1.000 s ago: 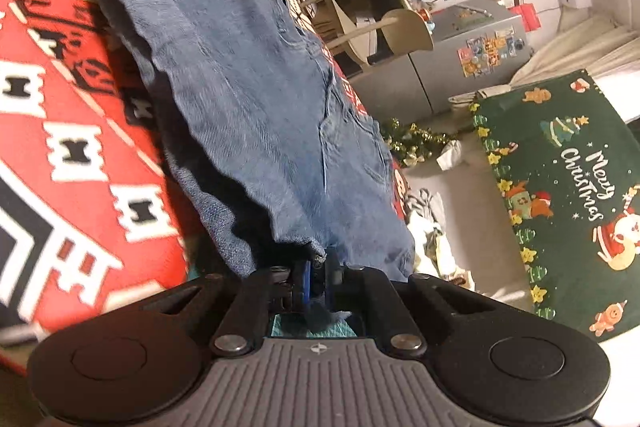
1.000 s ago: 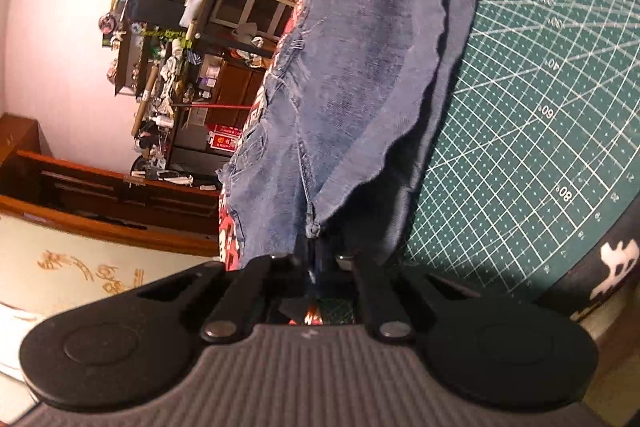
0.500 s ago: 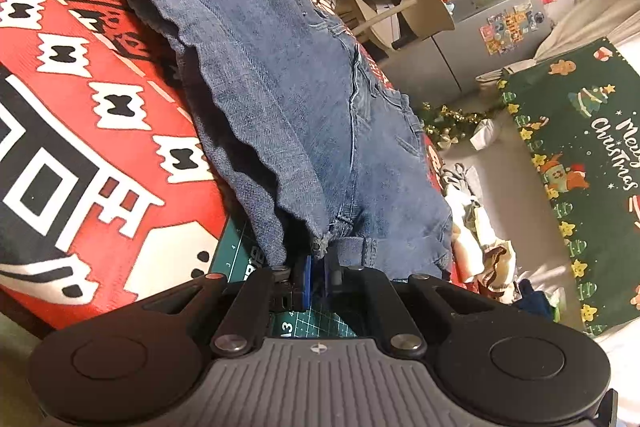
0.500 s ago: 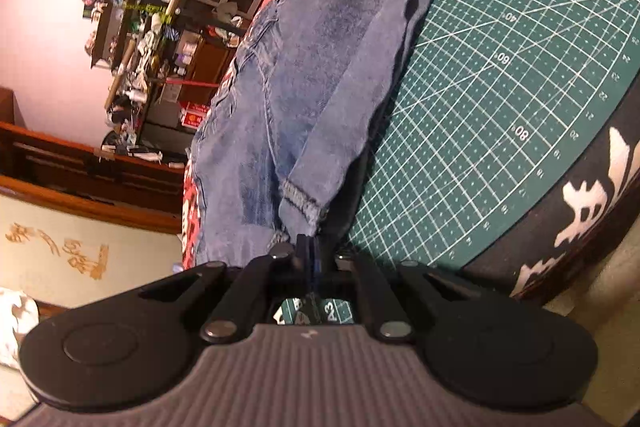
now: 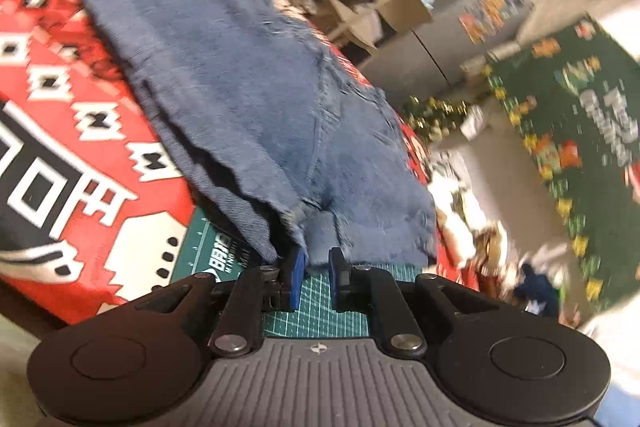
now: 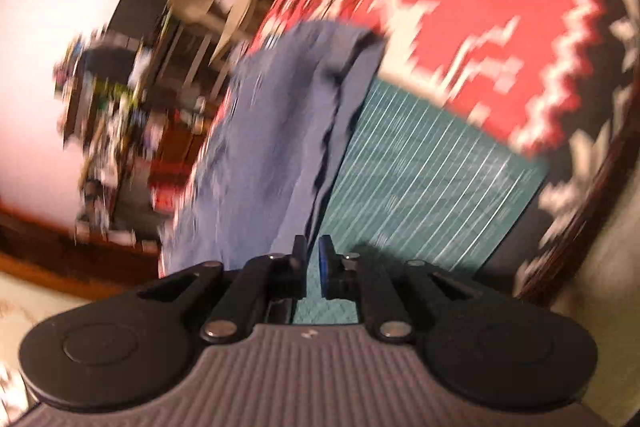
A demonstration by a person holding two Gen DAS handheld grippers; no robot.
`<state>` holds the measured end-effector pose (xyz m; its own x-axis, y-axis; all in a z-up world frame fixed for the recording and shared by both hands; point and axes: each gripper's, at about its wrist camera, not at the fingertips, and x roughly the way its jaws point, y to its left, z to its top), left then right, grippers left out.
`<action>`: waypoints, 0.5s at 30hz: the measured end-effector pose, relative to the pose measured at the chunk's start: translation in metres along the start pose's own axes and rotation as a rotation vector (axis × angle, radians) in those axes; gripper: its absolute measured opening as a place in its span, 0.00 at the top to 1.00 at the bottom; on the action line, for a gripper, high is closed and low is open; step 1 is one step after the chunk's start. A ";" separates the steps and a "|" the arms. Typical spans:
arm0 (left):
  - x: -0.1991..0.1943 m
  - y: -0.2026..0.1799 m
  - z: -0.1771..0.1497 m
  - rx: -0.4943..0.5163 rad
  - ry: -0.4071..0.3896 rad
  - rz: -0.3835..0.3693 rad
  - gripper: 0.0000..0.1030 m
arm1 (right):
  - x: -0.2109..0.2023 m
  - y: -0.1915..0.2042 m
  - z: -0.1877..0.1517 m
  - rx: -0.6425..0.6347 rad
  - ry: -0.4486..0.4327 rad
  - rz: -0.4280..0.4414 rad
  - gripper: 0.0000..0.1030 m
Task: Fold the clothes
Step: 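Lower the shorts onto the mat with the left gripper while the right gripper releases and withdraws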
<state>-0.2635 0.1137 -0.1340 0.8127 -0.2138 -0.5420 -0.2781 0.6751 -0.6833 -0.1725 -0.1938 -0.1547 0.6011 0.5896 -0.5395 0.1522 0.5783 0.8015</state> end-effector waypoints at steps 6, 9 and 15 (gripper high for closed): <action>0.005 -0.024 -0.007 0.188 0.007 0.032 0.89 | -0.003 -0.001 0.044 -0.020 -0.079 -0.018 0.92; 0.009 -0.021 -0.010 0.181 0.008 0.027 0.86 | -0.006 -0.002 0.071 0.033 -0.109 0.029 0.88; 0.030 -0.022 -0.018 0.195 0.027 0.055 0.83 | 0.012 0.004 0.116 0.024 -0.099 0.034 0.70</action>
<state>-0.2427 0.0799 -0.1440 0.7845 -0.1901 -0.5903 -0.2147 0.8097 -0.5461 -0.0733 -0.2496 -0.1278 0.6804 0.5494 -0.4851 0.1486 0.5447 0.8254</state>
